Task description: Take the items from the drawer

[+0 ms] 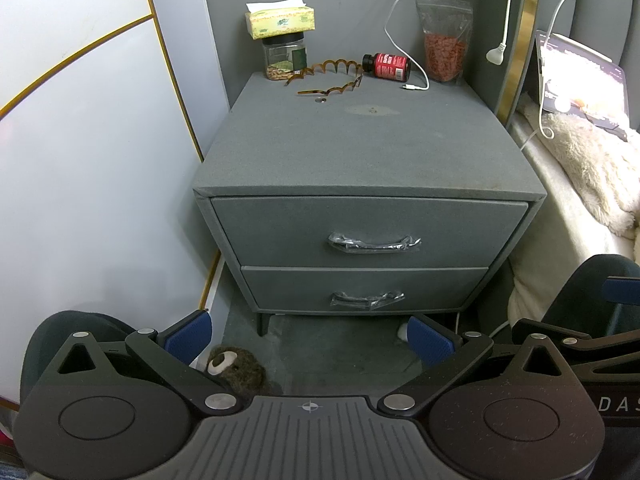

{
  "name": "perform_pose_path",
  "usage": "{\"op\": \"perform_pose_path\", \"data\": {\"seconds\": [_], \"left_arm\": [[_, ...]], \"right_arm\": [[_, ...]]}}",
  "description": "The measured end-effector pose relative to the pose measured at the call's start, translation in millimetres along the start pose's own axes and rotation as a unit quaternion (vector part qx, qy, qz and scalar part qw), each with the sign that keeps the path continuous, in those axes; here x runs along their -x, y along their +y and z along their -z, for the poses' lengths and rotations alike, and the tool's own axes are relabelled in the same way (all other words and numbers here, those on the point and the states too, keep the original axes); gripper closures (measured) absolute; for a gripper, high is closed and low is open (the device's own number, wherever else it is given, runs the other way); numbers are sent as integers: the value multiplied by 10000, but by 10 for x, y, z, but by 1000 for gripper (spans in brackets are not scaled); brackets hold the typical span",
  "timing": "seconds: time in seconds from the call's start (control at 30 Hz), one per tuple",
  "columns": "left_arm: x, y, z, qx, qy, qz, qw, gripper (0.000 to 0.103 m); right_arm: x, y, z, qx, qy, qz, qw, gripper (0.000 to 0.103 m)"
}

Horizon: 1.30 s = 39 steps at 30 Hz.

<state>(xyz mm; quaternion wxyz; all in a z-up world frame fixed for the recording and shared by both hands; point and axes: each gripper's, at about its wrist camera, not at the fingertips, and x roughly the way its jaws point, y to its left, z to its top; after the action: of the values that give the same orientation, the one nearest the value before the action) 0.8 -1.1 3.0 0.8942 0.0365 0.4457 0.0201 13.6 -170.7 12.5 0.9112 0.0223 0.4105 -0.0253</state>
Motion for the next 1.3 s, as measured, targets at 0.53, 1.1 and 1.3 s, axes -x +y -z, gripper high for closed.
{"op": "perform_pose_path", "data": {"seconds": [0.53,1.1,1.3], "left_arm": [[-12,-38,24,-8,-22,-5,10000,0],[-36,13,19,-16,-28,2,10000,0],[-28,7,31,-6,-39,8,10000,0]], "right_arm": [[1,-32,-17,-15,12,-31,10000,0],[-21,-27,-9,-15,18,-79,10000,0],[-19,-38,-7,1,14,-91,10000,0]]}}
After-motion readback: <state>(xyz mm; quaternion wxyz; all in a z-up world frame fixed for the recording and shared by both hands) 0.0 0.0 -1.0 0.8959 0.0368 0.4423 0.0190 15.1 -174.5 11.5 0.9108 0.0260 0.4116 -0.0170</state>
